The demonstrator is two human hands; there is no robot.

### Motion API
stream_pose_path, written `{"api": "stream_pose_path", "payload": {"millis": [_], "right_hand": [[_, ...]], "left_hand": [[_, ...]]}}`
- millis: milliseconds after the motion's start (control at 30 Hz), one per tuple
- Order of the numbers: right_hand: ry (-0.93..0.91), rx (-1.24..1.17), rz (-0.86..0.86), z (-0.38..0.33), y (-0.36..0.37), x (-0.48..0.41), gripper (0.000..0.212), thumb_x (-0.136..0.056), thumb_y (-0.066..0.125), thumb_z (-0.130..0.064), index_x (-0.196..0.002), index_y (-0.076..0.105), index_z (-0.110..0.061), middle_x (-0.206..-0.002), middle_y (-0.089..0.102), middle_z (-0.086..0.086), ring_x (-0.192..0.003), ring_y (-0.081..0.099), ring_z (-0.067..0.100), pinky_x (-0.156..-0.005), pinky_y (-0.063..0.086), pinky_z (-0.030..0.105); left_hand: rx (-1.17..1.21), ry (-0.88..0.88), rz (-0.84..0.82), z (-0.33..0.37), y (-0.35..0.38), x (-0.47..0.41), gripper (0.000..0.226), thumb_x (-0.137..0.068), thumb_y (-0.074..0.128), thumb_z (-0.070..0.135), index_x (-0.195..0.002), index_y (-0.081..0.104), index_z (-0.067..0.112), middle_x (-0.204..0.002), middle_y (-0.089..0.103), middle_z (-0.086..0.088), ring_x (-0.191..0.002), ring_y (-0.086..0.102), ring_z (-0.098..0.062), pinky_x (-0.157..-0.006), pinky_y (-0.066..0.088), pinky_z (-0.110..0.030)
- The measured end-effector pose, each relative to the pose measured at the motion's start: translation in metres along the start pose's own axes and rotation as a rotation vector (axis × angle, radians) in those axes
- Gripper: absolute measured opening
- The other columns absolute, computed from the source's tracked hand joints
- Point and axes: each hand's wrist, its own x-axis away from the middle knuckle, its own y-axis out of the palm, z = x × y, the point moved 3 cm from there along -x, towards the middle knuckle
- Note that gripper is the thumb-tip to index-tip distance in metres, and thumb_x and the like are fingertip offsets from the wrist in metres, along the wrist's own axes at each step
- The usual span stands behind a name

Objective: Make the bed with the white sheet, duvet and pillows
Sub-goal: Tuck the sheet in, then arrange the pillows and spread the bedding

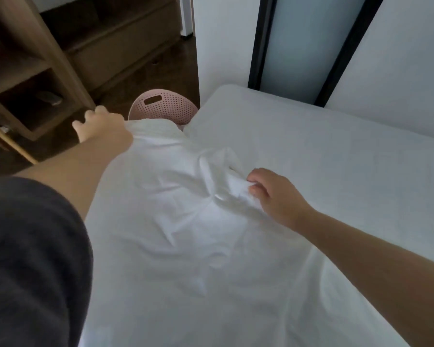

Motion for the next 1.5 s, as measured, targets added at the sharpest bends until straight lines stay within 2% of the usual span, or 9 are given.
{"api": "stream_pose_path", "payload": {"millis": [133,333,500,633,833,1000,1133,1333,1500], "right_hand": [[-0.188,-0.008,-0.119,-0.021,0.027,0.031,0.003,-0.088,0.053,-0.016,-0.089,0.057,-0.017,-0.085,0.057,-0.004,-0.076,0.051,0.015,-0.07,0.045,0.039],[0.337,0.096,-0.282,0.007,0.026,0.019,0.062,-0.086,0.062,-0.048,-0.14,0.031,-0.04,-0.124,0.053,-0.001,-0.108,0.058,0.024,-0.091,0.047,0.038],[0.057,0.134,-0.307,-0.037,0.016,0.032,0.057,-0.091,0.052,-0.023,-0.142,0.038,-0.043,-0.108,0.065,-0.009,-0.098,0.062,0.022,-0.078,0.047,0.033],[0.001,0.076,-0.373,-0.071,-0.018,0.04,0.056,-0.089,0.048,-0.014,-0.139,0.046,-0.039,-0.09,0.055,-0.014,-0.088,0.058,0.02,-0.073,0.043,0.03],[-0.029,-0.013,-0.477,-0.099,-0.066,0.064,0.068,-0.091,0.049,-0.013,-0.146,0.032,-0.05,-0.089,0.052,-0.018,-0.085,0.049,0.008,-0.072,0.041,0.017],[-0.097,0.062,-0.539,-0.13,-0.088,0.076,0.062,-0.094,0.048,-0.02,-0.145,0.031,-0.052,-0.088,0.046,-0.012,-0.085,0.048,0.013,-0.08,0.043,0.03],[-0.142,0.139,-0.581,-0.152,-0.1,0.096,0.061,-0.096,0.045,-0.022,-0.147,0.027,-0.051,-0.093,0.044,-0.012,-0.085,0.046,0.012,-0.075,0.037,0.028],[-0.235,0.177,-0.6,-0.178,-0.127,0.131,0.026,-0.091,0.053,-0.019,-0.117,0.053,-0.022,-0.103,0.055,-0.001,-0.095,0.055,0.023,-0.074,0.041,0.032],[-0.344,0.327,-0.681,-0.204,-0.134,0.137,0.05,-0.094,0.047,-0.017,-0.141,0.041,-0.031,-0.112,0.051,-0.003,-0.084,0.042,0.016,-0.07,0.031,0.03]], "left_hand": [[0.082,0.505,-0.117,0.075,0.018,0.029,0.034,-0.096,0.045,0.03,-0.129,0.051,0.025,-0.129,0.053,-0.006,-0.114,0.052,-0.028,-0.103,0.038,-0.05],[0.046,0.552,-0.262,0.106,0.041,0.053,0.05,-0.098,0.035,0.056,-0.134,0.043,0.022,-0.131,0.056,-0.008,-0.115,0.054,-0.03,-0.097,0.039,-0.042],[0.302,0.458,-0.46,0.119,0.013,0.052,0.057,-0.094,0.044,0.059,-0.13,0.055,0.015,-0.131,0.057,-0.005,-0.117,0.051,-0.027,-0.098,0.04,-0.039],[0.278,0.57,-0.597,0.134,-0.021,0.069,0.022,-0.086,0.067,0.036,-0.102,0.068,0.022,-0.111,0.062,0.007,-0.105,0.055,-0.02,-0.091,0.046,-0.033],[0.238,0.592,-0.265,0.119,-0.088,0.058,0.009,-0.087,0.063,0.021,-0.092,0.07,0.017,-0.094,0.067,-0.003,-0.086,0.061,-0.023,-0.067,0.044,-0.03],[-0.101,0.428,-0.679,0.11,-0.104,0.091,0.087,-0.056,0.057,0.091,-0.117,0.052,0.029,-0.119,0.054,0.002,-0.114,0.05,-0.026,-0.098,0.041,-0.039],[0.011,0.443,-0.702,0.113,-0.116,0.119,0.048,-0.089,0.064,0.047,-0.123,0.063,0.012,-0.088,0.058,0.0,-0.095,0.056,-0.023,-0.085,0.045,-0.035],[-0.068,0.121,-0.422,0.039,-0.145,0.069,0.041,-0.096,0.054,0.022,-0.131,0.044,0.001,-0.128,0.047,-0.021,-0.121,0.047,-0.04,-0.103,0.043,-0.045],[0.214,0.052,-0.506,0.047,-0.171,0.099,0.063,-0.095,0.056,0.017,-0.151,0.027,0.014,-0.151,0.03,-0.015,-0.138,0.031,-0.035,-0.113,0.032,-0.043]]}}
